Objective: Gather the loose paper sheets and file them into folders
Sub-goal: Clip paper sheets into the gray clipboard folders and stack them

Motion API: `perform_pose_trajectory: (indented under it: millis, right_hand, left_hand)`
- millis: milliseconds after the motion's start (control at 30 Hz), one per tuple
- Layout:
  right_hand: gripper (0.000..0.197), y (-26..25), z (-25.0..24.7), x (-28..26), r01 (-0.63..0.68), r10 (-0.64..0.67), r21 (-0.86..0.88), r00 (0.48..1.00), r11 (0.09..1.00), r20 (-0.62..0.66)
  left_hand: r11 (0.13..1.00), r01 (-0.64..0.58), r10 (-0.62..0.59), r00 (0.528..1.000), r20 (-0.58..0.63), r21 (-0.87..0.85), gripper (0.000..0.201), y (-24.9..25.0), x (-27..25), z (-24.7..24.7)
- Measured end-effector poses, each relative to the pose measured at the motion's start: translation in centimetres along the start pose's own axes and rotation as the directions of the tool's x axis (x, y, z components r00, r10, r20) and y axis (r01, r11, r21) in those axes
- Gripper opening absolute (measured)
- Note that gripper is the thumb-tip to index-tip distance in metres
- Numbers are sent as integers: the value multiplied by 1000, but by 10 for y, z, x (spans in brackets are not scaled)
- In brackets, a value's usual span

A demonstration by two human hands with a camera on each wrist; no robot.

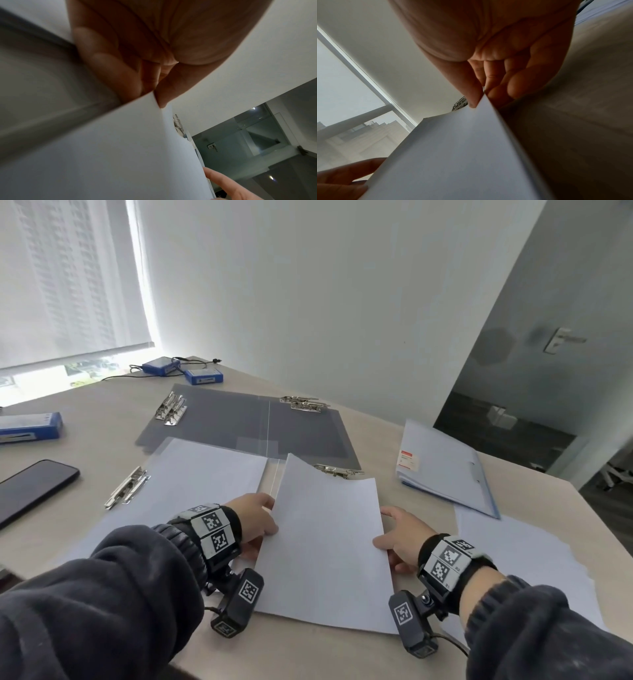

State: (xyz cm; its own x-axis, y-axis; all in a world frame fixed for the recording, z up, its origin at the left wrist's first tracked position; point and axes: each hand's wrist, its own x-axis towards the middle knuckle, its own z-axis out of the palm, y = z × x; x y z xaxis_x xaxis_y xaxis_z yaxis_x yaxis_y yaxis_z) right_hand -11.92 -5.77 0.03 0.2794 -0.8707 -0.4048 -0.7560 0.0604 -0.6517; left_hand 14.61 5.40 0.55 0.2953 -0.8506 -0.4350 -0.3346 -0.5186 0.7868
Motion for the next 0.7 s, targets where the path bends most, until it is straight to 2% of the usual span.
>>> perform_pose_trajectory:
  millis: [233, 367, 467, 567, 700]
  right_hand:
    - [67, 3, 2, 7, -7, 8, 56, 1000, 998, -1]
    - [67, 1, 1, 12, -12, 12, 42, 1000, 999, -11]
    - [67, 0, -1, 17, -24, 24, 14, 999, 1000, -21]
    - [68, -3, -3, 23, -34, 34, -23, 999, 999, -13]
    - [71, -10, -8, 26, -46, 49, -134, 999, 990, 15]
  left_hand:
    - [998, 22, -21, 1000, 13, -57, 34, -6, 5, -4]
    - [1000, 24, -24, 1000, -15, -10, 38, -2, 6, -4]
    - [999, 31, -31, 999, -10, -27, 51, 0, 10, -5]
    - [1000, 27, -27, 998, -54, 2, 56, 4, 8, -5]
    - [999, 40, -40, 998, -38, -6, 61, 8, 8, -4]
